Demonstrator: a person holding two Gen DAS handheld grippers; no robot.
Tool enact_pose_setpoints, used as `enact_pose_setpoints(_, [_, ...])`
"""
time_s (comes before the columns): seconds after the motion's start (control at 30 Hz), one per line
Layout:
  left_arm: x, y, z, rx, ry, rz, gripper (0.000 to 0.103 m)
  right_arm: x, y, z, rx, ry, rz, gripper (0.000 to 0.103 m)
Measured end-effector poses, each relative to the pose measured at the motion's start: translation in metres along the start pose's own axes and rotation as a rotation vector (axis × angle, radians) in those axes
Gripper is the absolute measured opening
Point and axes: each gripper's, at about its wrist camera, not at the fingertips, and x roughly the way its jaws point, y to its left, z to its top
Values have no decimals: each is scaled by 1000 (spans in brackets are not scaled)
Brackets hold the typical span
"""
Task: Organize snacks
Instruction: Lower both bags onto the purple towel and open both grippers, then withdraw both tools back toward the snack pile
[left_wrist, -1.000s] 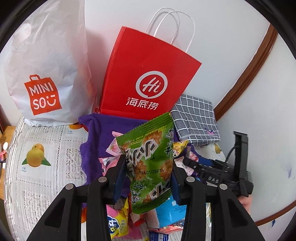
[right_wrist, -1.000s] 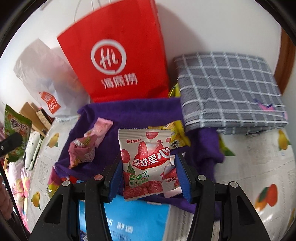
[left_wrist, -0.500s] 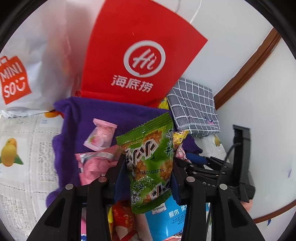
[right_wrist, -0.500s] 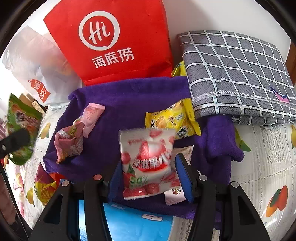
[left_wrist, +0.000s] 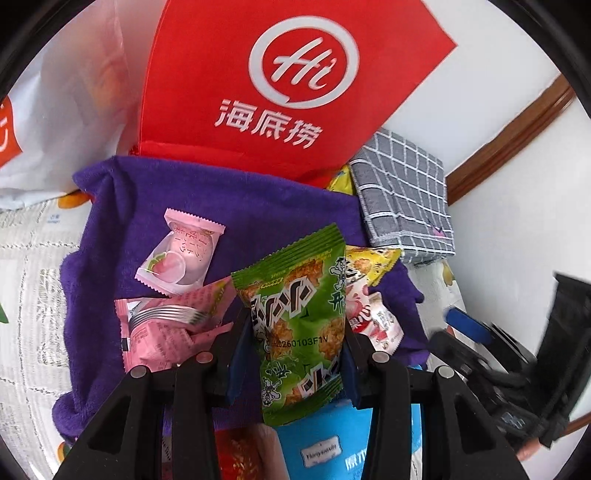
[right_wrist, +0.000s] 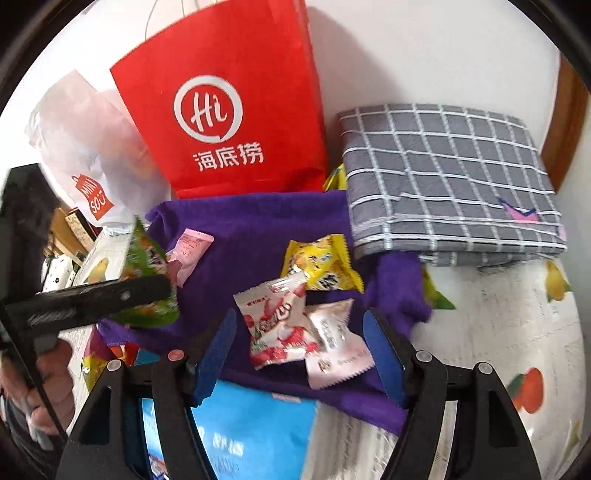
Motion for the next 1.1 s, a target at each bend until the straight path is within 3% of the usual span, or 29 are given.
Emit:
enact_pose_setpoints(0.13, [7, 3, 0, -22, 17, 7, 40, -20, -5, -12, -4, -26, -5, 71])
enact_pose_setpoints(0.33, [1, 4, -2, -35, 25, 8, 56, -35, 4, -28, -54, -57, -25, 71])
enact_pose_setpoints(0.53, [-39, -2, -9, 12, -40, 28, 62, -45, 22, -45, -102, -68, -29, 71])
enact_pose_setpoints(0.67, [-67, -1, -20, 30, -73, 26, 64, -56, 31, -60, -83, -79, 26, 70])
enact_pose_setpoints(0.7, [-72, 1, -24, 29, -74, 28, 64, -57, 32, -64, -77, -80, 47, 69])
enact_pose_setpoints(0.8, [-86, 6, -37, 27, -72, 33, 64, -56, 38, -82, -61, -47, 129, 49])
enact_pose_setpoints(0.87, [-97, 12, -48, 26, -75, 44, 64, -54, 44, -94, -69, -30, 135, 37])
enact_pose_setpoints(1.1, [-124, 31, -82, 0, -85, 59, 65, -46, 77, -135, -204, 15, 198, 36])
